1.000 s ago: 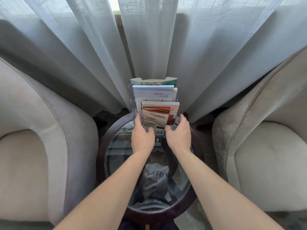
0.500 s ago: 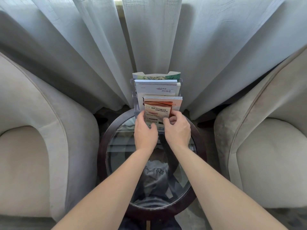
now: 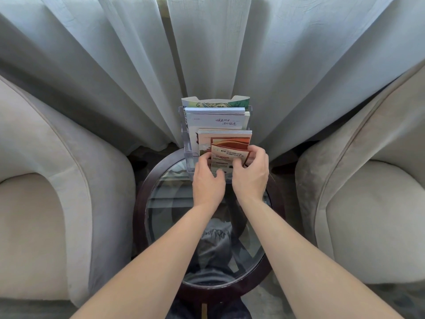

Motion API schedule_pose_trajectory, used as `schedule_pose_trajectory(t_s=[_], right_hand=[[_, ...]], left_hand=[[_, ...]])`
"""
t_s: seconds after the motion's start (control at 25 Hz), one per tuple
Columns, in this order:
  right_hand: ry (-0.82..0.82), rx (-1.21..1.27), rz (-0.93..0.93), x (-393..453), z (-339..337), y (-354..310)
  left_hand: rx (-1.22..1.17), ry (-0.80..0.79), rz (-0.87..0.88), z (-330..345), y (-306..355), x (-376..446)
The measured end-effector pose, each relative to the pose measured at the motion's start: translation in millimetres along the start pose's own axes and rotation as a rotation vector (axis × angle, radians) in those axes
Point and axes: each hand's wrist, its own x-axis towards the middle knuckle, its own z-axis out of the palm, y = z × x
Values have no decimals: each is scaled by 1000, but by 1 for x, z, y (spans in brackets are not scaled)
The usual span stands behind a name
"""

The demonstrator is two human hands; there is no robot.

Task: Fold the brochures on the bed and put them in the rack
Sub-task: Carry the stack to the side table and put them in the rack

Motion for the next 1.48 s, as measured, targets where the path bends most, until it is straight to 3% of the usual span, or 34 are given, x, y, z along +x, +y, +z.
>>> schedule_pose_trajectory(t_s=[0.2,0.52,0.84,1.04,1.28,1.48], right_hand=[[31,-109,70,7,-6,9],[-23,-112,193,18,-3,2],[-10,-141,257,20,-4,-2],[30,-121,187,19,-14,-23],[11,-102,-56,28,-20,-63],[-53,-85,-18,32,-15,-74]], left_hand=[[-16,54,-12,2,2,-5],[45,-115,12,11,11,-20],[323,-144,41,8,6,-18],[187,17,7,-20,9,-12],[25,87,48,-52,48,21],[103,94,36,-55,59,33]])
